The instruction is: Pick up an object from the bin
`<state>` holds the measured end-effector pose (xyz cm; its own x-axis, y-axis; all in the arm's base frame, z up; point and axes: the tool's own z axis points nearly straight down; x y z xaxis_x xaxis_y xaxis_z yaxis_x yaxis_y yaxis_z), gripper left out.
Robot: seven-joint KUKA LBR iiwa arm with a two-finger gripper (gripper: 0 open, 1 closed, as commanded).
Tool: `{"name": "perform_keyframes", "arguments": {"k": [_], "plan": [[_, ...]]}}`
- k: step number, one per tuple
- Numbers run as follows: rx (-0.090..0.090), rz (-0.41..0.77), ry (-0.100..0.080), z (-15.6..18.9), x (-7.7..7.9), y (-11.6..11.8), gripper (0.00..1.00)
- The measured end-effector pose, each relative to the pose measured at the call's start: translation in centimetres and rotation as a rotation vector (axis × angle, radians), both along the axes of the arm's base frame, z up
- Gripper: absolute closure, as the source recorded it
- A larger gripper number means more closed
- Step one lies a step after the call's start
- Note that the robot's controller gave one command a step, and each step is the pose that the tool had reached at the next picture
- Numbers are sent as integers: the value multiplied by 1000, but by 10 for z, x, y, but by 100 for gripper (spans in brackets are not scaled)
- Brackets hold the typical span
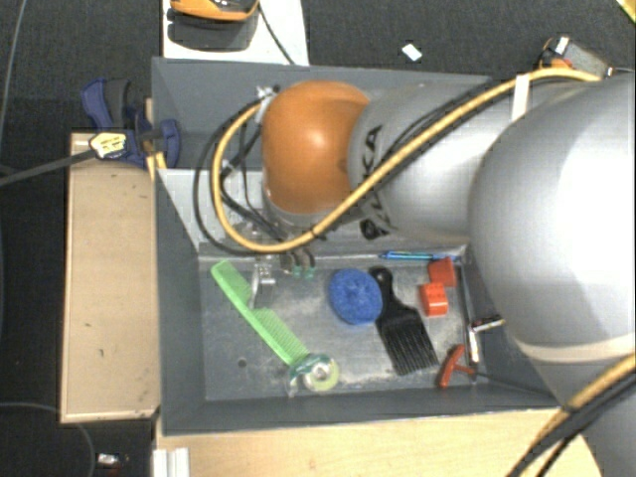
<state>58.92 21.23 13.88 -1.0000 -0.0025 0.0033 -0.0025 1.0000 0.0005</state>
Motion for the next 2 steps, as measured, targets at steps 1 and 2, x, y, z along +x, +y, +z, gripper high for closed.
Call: {"name": "perform_keyframes", "arguments": {"k": [1, 2], "plan": [[1, -5, -6, 3, 2, -1, 0], [1, 426, -9, -39, -54, -4, 0]]}}
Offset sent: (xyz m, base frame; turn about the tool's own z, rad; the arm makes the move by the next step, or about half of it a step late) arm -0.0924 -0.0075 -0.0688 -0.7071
